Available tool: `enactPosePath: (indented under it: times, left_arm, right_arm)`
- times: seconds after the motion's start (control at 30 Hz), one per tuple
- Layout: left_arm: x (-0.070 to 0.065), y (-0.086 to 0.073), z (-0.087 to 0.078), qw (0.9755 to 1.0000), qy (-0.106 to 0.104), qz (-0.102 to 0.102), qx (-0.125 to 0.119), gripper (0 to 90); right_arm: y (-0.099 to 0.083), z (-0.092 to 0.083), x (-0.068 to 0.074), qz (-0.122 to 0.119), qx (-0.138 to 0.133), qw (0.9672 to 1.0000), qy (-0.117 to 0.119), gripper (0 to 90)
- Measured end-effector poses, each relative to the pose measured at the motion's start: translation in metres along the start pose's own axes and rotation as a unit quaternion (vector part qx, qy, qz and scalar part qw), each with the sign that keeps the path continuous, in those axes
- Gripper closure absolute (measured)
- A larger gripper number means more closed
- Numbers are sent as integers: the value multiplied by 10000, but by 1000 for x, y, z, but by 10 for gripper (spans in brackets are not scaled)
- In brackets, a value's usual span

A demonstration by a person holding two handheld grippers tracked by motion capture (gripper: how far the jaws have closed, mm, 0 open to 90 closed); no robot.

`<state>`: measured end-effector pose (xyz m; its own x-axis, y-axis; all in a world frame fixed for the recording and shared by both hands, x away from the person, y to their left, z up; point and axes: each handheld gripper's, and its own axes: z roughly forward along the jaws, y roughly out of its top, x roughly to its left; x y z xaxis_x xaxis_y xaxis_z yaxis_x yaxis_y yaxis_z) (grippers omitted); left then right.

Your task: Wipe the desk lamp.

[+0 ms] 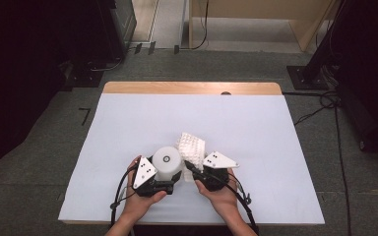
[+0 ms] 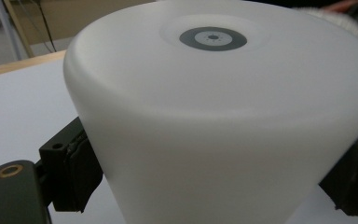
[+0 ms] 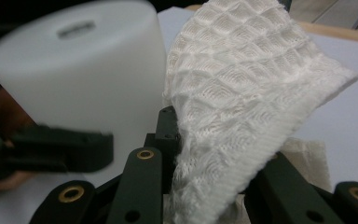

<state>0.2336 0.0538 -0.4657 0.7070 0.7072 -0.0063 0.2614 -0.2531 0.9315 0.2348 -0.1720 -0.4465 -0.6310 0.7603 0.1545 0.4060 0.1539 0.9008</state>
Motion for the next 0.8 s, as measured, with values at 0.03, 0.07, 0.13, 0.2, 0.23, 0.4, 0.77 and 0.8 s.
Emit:
enactPosePath:
  times: [0.03,0.07,0.13,0.2,0.23,0.4,0.77,0.8]
  left_arm:
    - [-1,0,1,10000,-14,3,26,88]
    - [-2,0,2,10000,-18,6,24,88]
    - [-4,1,1,10000,-20,23,-25,88]
    - [-3,4,-1,10000,-7,62,-66,88]
    - [-3,6,-3,9999,7,67,-127,88]
    - [4,11,-12,9994,79,15,-332,88]
    - [3,0,3,9999,109,24,63,88]
    - [2,0,3,9999,102,31,91,88]
  right_arm:
    - [2,-3,0,8,-60,10000,3,735]
    - [5,-6,0,-5,-127,9999,-1,735]
    - [9,-11,2,-49,-243,9997,-24,736]
    - [9,-10,2,-100,-235,9997,-44,736]
    - [7,-8,1,-84,-161,9998,-43,736]
    - [-13,15,-1,99,392,9992,-28,737]
    - [-1,3,1,87,172,9998,-51,738]
    - [2,0,2,73,85,9999,-46,737]
